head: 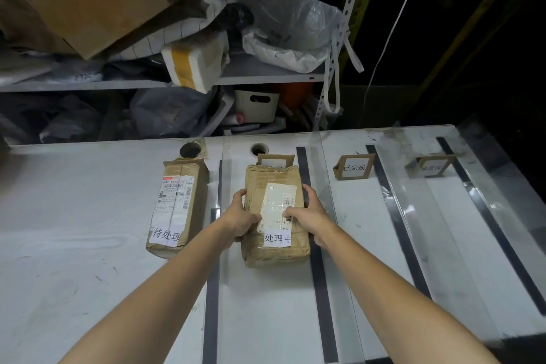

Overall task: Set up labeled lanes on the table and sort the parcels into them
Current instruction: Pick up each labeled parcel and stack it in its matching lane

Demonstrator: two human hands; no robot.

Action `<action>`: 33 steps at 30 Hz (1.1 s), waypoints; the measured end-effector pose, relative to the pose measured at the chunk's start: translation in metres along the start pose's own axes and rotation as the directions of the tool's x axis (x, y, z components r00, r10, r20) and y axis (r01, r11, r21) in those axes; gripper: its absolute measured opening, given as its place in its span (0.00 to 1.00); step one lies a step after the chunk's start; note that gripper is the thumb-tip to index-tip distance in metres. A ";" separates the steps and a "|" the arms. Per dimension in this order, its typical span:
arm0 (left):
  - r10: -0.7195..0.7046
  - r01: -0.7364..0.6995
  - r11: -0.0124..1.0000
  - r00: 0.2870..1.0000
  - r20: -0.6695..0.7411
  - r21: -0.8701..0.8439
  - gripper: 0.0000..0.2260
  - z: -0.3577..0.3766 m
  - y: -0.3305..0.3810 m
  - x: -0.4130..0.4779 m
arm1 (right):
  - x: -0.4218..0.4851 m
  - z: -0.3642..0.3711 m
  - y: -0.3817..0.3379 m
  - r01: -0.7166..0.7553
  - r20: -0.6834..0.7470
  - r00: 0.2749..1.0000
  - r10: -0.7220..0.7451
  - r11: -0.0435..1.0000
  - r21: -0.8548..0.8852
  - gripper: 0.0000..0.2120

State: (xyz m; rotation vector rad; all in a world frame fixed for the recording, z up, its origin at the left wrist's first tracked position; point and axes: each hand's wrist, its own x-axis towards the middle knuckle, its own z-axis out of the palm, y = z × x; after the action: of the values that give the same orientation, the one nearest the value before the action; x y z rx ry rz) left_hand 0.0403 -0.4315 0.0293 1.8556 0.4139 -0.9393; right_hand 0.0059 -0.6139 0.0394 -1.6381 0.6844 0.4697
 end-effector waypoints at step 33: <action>0.250 0.180 0.593 0.885 -0.392 0.785 0.21 -0.115 0.031 -0.196 | -0.077 0.013 -0.168 0.398 0.377 0.902 -0.212 0.064 -0.915 0.21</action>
State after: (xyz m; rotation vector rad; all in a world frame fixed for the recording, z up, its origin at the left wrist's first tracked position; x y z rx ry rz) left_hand -0.0174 -0.3222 0.2228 2.9728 0.2245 -0.6639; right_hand 0.0620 -0.5731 0.2113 -2.9279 -0.3348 0.8053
